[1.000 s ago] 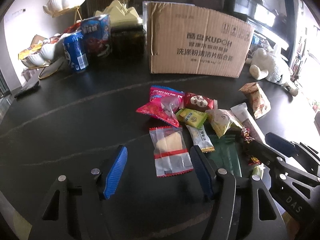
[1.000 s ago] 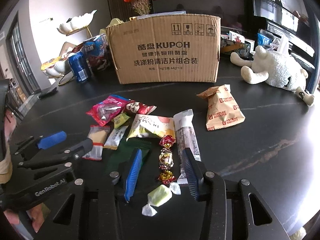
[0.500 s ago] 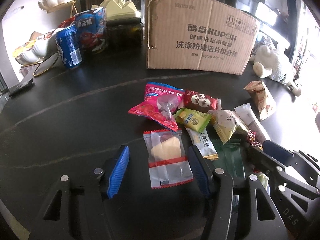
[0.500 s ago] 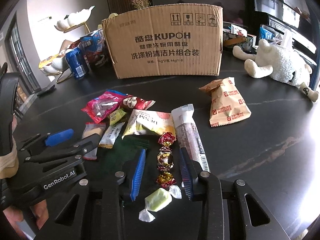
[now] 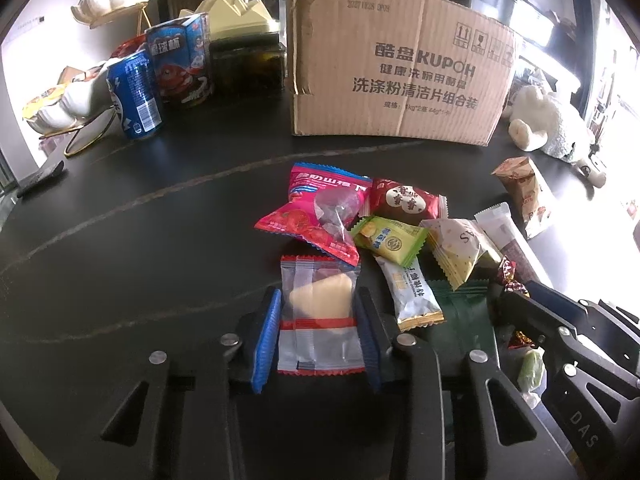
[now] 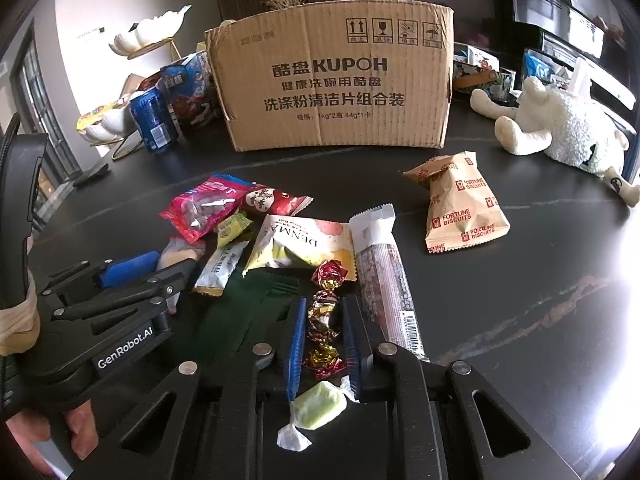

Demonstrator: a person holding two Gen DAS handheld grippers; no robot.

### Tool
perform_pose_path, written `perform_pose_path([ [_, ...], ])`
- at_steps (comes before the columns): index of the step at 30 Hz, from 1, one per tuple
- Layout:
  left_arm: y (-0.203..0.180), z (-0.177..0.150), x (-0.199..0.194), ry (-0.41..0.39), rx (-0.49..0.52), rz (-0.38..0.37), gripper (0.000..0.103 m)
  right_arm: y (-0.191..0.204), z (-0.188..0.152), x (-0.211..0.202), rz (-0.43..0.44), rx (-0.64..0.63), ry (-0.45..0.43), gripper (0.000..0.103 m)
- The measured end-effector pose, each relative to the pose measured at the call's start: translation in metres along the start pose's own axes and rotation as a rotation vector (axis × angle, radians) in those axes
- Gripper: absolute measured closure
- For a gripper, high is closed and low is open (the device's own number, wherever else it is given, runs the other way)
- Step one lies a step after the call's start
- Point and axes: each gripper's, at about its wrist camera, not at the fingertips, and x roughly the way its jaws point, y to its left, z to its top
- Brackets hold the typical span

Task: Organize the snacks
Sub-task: 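Carry the bread packet and candy in both tools over the KUPOH box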

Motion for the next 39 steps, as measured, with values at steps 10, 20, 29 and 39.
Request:
perform_pose_path([
  [10, -0.002, -0.006, -0.032, -0.034, 0.032, -0.007, 0.068, 0.006, 0.003, -0.02, 0.023, 0.012, -0.031, 0.083],
  [20, -0.007, 0.007, -0.086, -0.151, 0.067, -0.035, 0.068, 0.015, 0.014, -0.062, 0.034, 0.011, -0.131, 0.083],
  [29, -0.013, 0.038, -0.119, -0.235, 0.128, -0.081, 0.068, 0.019, 0.039, -0.094, 0.036, -0.009, -0.225, 0.083],
  [39, -0.012, 0.078, -0.133, -0.298, 0.141, -0.095, 0.068, 0.018, 0.079, -0.106, 0.063, -0.006, -0.284, 0.084],
])
